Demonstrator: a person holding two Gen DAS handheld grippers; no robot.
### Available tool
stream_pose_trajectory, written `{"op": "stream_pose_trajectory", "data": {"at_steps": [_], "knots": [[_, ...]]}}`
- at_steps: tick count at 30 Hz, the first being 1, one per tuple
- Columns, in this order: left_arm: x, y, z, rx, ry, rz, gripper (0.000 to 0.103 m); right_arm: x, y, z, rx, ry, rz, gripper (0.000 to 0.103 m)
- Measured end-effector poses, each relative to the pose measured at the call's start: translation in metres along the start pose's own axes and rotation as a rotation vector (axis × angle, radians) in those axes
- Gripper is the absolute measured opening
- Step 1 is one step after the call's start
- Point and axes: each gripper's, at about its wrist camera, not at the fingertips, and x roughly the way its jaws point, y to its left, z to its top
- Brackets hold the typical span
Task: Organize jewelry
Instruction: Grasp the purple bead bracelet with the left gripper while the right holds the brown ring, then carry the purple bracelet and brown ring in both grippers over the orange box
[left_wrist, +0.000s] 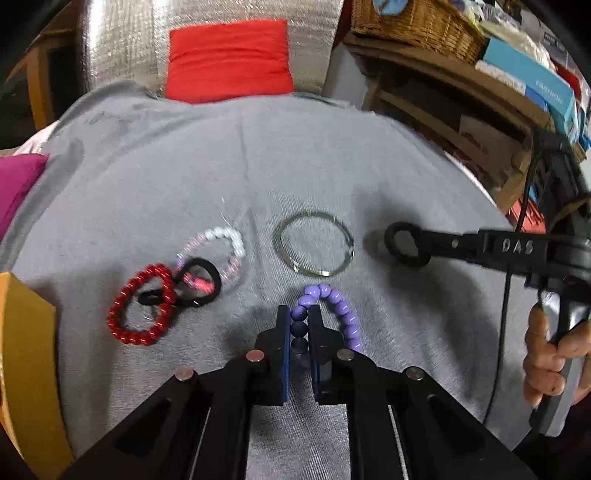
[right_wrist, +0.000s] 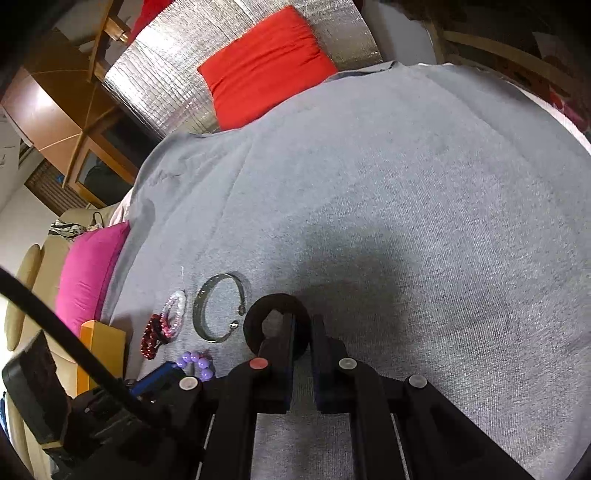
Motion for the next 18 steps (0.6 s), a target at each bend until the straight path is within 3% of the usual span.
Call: {"op": "stream_pose_trajectory", "data": {"at_steps": [10, 18], "knots": [[-0.061, 0.015, 0.001, -0.076, -0.144, 0.023, 0.009, -0.012, 0.027, -0.004, -0.051, -0.023, 0.048, 0.009], [-0.156, 0.053, -0.008, -0.207, -0.337, 0.077, 0.009, -0.027, 0.091, -0.019, -0.167, -0.061, 0.116, 0.009]]}}
